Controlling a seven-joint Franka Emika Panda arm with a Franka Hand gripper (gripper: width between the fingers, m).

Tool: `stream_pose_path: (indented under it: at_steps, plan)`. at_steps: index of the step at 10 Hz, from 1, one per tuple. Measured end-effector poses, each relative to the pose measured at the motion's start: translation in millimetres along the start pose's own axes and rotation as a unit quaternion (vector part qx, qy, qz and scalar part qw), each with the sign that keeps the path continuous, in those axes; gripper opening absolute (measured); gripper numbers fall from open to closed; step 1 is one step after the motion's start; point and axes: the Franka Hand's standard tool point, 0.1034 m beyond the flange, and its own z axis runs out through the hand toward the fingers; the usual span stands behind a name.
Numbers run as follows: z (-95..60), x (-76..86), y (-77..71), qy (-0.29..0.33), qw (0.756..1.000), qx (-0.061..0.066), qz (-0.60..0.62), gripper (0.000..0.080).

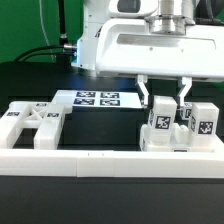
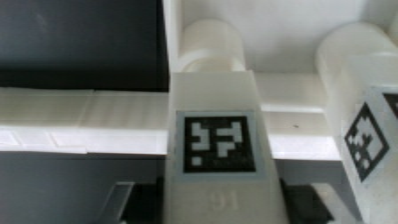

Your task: Assemble chair

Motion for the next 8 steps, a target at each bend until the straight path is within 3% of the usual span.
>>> stream_pose_path:
  at_steps: [2, 4, 8]
  plan:
    - [0.0, 0.4, 0.0, 0.000, 1.000, 0.000, -0.001, 0.0290]
    - [-0.2, 1.0, 0.9, 0.000, 1.000, 0.000, -0.002, 0.0604]
    - [-17.1, 24.1, 27.2, -0.017, 1.000, -0.001, -0.021, 0.0649]
